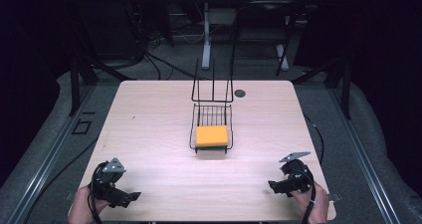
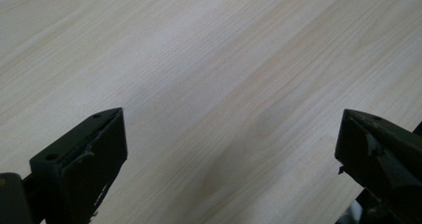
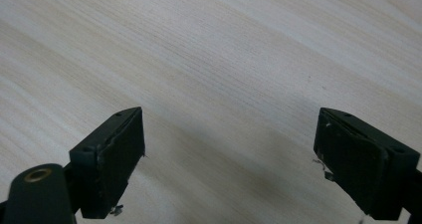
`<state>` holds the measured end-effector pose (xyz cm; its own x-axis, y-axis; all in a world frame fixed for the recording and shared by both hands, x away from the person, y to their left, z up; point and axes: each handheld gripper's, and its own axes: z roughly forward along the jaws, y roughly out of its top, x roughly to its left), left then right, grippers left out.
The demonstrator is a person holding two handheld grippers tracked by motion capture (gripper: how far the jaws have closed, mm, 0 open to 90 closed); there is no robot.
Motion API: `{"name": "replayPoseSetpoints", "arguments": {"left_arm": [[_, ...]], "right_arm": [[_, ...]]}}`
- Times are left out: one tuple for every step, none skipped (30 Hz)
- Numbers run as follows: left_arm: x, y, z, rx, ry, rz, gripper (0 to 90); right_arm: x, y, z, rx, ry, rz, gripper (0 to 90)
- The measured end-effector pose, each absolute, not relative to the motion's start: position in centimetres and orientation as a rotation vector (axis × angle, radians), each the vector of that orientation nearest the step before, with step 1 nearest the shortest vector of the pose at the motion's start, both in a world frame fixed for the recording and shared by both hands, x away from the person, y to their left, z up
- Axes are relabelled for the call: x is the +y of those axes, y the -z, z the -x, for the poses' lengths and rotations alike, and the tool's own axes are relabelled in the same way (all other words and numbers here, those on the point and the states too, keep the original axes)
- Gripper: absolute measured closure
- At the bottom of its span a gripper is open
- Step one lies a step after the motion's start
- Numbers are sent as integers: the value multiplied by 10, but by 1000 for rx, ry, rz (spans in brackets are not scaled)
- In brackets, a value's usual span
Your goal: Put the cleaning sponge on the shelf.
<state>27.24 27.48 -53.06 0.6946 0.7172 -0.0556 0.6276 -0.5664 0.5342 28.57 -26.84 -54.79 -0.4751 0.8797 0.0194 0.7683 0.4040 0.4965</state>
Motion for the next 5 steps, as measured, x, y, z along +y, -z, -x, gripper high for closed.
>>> {"name": "replayPoseSetpoints", "arguments": {"left_arm": [[275,531,-273,1030,-227,-2380,3],[275,531,-273,1031,-226,-2379,3],[275,532,-273,1027,-226,-2381,3],[275,532,-273,1025,-229,-2382,3],[275,531,-274,1025,-231,-2381,3]], "right_arm": [[-269,548,-286,2422,-664,-1455,119],[-269,549,-286,2426,-661,-1457,117],[-269,549,-286,2424,-661,-1459,115],[-270,549,-286,2420,-667,-1461,114],[-270,549,-287,2416,-679,-1459,114]]}}
